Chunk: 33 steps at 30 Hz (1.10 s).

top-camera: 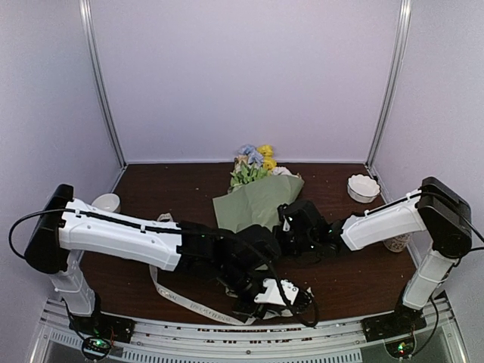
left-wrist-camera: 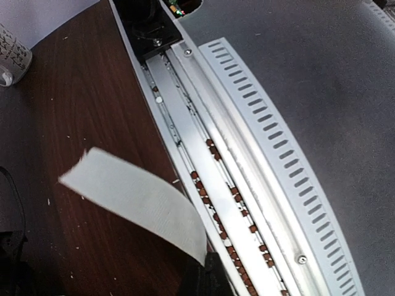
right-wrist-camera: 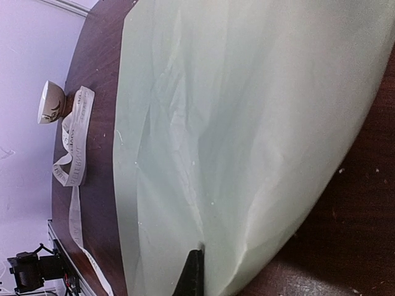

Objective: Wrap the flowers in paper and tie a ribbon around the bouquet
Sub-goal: Place the ribbon at the center of the board, then pass from the right arm to the left

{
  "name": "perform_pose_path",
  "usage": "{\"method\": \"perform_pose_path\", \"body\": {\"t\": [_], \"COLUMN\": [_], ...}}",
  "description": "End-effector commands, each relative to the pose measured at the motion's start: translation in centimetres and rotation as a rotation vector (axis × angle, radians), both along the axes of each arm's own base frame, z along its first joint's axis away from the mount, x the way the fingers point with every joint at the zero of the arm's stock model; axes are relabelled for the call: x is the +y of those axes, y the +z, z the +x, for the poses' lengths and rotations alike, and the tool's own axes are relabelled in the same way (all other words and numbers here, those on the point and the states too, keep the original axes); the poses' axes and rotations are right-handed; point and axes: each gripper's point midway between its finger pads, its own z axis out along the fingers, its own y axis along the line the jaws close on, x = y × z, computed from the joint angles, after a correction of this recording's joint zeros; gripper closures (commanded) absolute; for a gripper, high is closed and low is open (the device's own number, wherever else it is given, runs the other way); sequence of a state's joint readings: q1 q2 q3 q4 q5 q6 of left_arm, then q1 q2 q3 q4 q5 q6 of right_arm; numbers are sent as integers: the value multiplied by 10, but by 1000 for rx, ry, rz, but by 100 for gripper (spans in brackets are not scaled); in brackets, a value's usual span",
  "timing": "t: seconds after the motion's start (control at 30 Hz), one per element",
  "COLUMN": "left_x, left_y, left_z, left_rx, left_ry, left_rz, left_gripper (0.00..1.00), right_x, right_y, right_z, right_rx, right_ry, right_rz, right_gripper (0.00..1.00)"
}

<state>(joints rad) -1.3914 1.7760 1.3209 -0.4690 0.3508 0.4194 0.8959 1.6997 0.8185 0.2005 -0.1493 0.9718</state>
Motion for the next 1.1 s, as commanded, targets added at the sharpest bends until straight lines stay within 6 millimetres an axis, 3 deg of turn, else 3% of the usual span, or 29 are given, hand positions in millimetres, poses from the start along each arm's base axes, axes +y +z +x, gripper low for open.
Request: {"method": "perform_pose_path", "body": {"t": [0.0, 0.27, 0.3, 0.4, 0.5, 0.63, 0.77, 0.87, 0.93, 1.03, 1.07], "left_x": [-27, -54, -56, -57, -53, -46, -30, -10, 9, 46, 67], "left_y": [8, 19, 18, 17, 27, 57, 90, 113, 121, 112, 97], "left_z": [22, 75, 78, 89, 78, 64, 73, 97, 124, 174, 200], "left_rx": [-169, -403, -409, -404, -361, -306, -179, -48, 30, 164, 225], "left_ry": [-12, 165, 174, 234, 197, 176, 258, 392, 523, 763, 886], "left_rz": [-69, -138, -137, -122, -152, -249, -334, -394, -414, -398, -375], "left_gripper": [100, 100, 95, 57, 22, 6, 2, 2, 2, 2, 2], "right_x": [4, 3, 2, -1, -1, -1, -2, -2, -2, -3, -4], "right_y": [24, 37, 38, 39, 38, 37, 36, 34, 33, 32, 32], "right_z": [4, 4, 5, 4, 4, 3, 5, 5, 4, 5, 5], "right_rx": [-28, -45, -48, -47, -44, -42, -46, -42, -41, -42, -42], "right_ry": [26, 48, 50, 45, 50, 49, 43, 39, 38, 36, 36], "right_rz": [21, 2, -6, -10, -1, 0, -2, 8, 9, 2, 2], "right_gripper": [100, 100, 100, 100, 100, 100, 100, 100, 100, 100, 100]}}
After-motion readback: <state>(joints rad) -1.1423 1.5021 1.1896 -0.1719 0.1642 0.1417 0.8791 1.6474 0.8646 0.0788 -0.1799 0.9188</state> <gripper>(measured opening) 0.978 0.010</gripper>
